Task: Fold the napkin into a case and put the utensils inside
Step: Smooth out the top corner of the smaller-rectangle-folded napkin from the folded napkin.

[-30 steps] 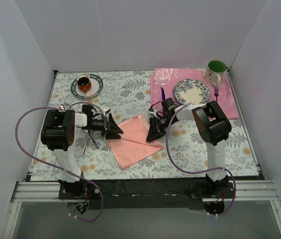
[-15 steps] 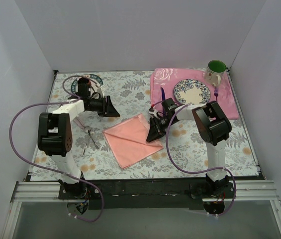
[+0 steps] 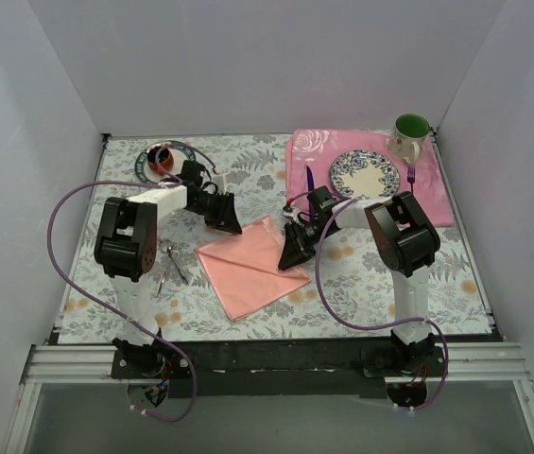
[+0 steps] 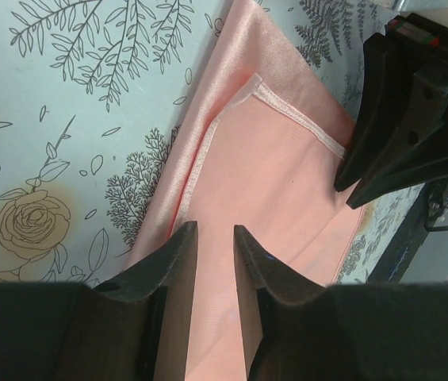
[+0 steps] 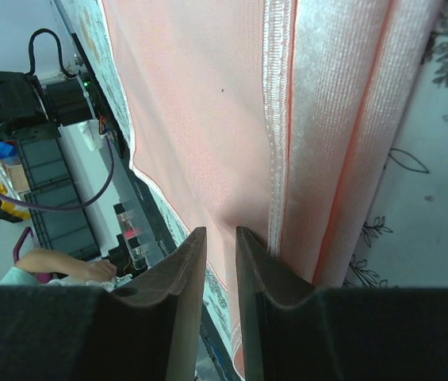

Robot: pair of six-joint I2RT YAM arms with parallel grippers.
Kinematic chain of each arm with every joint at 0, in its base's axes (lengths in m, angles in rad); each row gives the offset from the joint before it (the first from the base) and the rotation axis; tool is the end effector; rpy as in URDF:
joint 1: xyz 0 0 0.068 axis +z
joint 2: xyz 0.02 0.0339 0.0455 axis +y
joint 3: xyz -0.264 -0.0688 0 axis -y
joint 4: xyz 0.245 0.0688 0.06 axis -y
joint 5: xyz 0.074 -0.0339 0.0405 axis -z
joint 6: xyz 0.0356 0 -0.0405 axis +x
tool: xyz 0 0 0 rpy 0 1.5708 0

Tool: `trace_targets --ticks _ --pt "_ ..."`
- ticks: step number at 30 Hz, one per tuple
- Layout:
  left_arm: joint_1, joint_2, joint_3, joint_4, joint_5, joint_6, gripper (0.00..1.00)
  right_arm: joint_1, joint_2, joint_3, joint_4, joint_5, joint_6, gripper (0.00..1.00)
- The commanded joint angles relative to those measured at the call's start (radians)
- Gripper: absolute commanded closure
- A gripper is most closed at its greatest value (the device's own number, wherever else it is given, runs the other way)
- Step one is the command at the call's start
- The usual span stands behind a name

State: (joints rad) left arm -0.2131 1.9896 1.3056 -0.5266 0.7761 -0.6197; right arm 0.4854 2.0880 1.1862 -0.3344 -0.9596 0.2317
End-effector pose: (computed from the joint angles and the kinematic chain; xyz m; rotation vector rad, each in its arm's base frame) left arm 0.3761 -0.1069 0.1533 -0.3688 2.8431 -1.2794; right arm 0.3230 0.2033 0.0988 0.5793 -2.6592 -1.4817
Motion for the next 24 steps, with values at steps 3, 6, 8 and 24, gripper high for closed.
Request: trace_targets --ticks 3,6,8,24 --pt "-0.026 0.015 0.073 0.002 -0.014 0.02 0.76 0.002 0.006 -0.019 -0.008 0.071 -0.028 0.69" --pt "-0.042 0.041 0.109 0.019 -0.032 0.021 0.75 0.002 0.004 -0.019 -0.008 0.071 -0.028 0.69" --pt "-0.051 0.075 0.155 0.017 -0.041 0.032 0.75 0.002 0.004 -0.019 -0.008 0.071 -0.029 0.69" --pt "-0.127 0.156 0.285 0.004 -0.043 0.078 0.72 0.004 0.001 -0.019 -0.008 0.067 -0.026 0.69"
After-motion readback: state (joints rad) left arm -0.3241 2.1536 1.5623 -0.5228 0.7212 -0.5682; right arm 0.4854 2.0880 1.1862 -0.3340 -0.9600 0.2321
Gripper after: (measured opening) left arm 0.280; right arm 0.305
